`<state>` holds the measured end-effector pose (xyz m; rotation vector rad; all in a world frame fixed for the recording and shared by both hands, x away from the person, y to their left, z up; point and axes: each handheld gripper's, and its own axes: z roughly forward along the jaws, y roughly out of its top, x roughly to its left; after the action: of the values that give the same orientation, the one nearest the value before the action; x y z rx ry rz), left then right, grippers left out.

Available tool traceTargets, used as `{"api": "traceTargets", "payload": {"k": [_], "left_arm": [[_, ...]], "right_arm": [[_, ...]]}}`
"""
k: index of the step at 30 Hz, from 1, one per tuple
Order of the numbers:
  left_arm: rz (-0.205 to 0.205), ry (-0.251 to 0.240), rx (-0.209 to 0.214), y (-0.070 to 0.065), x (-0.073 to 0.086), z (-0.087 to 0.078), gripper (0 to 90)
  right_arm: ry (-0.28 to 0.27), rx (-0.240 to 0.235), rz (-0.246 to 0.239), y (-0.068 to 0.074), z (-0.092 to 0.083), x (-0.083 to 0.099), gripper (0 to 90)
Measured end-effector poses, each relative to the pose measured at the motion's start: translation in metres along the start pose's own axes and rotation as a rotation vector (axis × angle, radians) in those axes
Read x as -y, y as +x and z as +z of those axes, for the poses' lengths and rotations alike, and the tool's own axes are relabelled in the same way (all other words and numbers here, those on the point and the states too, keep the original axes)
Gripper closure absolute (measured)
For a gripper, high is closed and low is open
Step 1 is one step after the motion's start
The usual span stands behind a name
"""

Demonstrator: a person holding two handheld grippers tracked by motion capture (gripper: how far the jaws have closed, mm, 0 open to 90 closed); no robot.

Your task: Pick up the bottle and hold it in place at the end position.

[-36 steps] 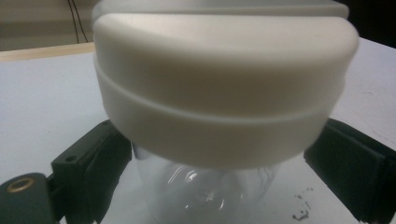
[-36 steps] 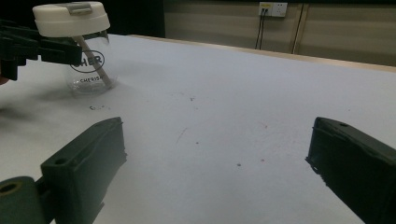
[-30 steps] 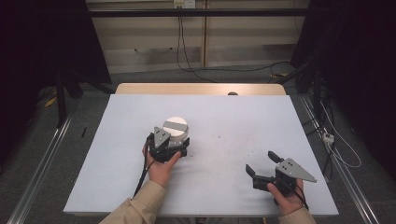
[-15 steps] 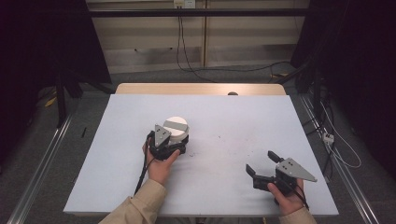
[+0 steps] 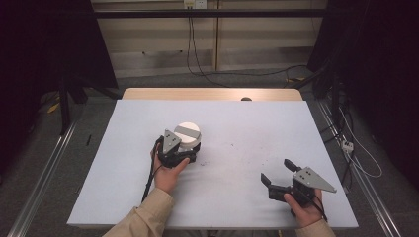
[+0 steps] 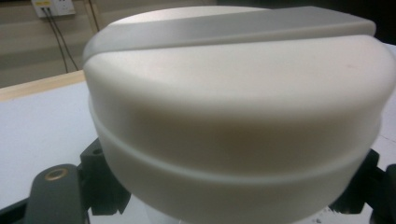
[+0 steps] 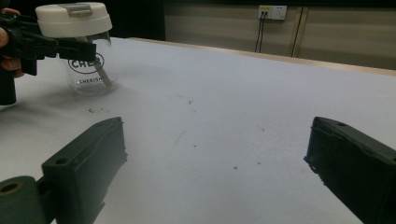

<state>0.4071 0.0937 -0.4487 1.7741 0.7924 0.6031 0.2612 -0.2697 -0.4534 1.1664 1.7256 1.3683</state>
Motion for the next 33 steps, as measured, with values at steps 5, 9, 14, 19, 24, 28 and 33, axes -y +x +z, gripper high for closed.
{"api": "traceTargets", "payload": {"k": [5,9,14,19,24,28,33], "left_arm": [[0.013,-0.012,0.046,-0.001,-0.006,0.005,18.4],[0.023,-0.013,0.074,-0.003,-0.009,0.01,18.4],[0.029,-0.012,0.111,-0.005,-0.012,0.017,18.4],[0.034,-0.006,0.128,-0.005,-0.013,0.024,18.4],[0.029,-0.005,0.144,-0.005,-0.011,0.03,18.4],[0.038,0.001,0.16,-0.003,-0.013,0.033,18.4],[0.048,-0.009,0.172,-0.005,-0.018,0.039,18.5]], "right_arm": [[0.003,-0.002,-0.001,0.0,0.0,0.0,4.4],[0.001,-0.001,-0.001,0.0,0.0,0.0,4.4],[0.003,0.0,0.002,0.0,0.0,0.0,4.4],[0.001,0.001,-0.002,0.0,0.0,0.0,4.4],[0.0,0.0,0.002,0.0,0.0,0.0,4.3],[0.0,-0.003,0.0,0.0,0.0,-0.001,4.4],[-0.002,-0.001,0.0,-0.001,0.0,0.0,4.3]]}}
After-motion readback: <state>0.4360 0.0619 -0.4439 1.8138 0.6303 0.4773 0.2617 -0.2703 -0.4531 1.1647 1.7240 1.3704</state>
